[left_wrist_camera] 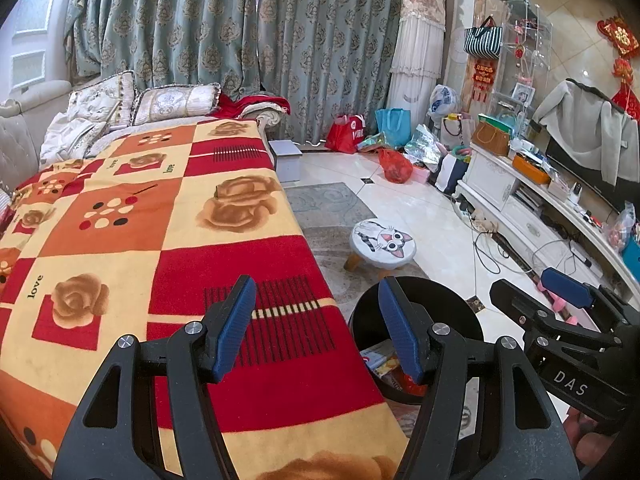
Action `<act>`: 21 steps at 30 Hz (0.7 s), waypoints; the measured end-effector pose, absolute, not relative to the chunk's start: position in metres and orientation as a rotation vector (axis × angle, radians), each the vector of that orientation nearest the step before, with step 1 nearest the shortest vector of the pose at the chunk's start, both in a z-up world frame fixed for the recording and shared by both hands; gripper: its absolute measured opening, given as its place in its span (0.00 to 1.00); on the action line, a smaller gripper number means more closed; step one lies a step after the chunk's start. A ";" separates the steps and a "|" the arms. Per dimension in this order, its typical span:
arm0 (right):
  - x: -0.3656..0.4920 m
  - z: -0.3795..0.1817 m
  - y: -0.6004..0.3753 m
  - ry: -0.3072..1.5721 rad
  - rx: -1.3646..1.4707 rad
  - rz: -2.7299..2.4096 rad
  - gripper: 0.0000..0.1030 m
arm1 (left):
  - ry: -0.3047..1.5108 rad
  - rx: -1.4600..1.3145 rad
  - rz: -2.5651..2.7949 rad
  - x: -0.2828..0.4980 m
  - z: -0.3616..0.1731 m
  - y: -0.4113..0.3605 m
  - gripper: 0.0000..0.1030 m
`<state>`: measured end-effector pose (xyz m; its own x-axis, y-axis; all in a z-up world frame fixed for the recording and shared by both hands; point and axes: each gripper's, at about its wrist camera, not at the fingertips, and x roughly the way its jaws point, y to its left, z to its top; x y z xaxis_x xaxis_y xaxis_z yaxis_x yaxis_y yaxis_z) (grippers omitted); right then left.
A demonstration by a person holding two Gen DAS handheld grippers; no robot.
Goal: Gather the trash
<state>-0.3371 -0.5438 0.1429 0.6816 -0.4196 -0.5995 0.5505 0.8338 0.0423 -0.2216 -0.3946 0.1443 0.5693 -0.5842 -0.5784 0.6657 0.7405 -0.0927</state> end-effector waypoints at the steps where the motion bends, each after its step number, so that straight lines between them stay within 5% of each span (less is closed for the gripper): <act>1: -0.336 0.144 -0.543 0.612 0.227 -0.550 0.74 | 0.626 0.141 -0.736 -0.221 0.145 -0.394 0.61; 21: -0.335 0.133 -0.543 0.637 0.224 -0.539 0.75 | 0.621 0.146 -0.732 -0.223 0.134 -0.388 0.61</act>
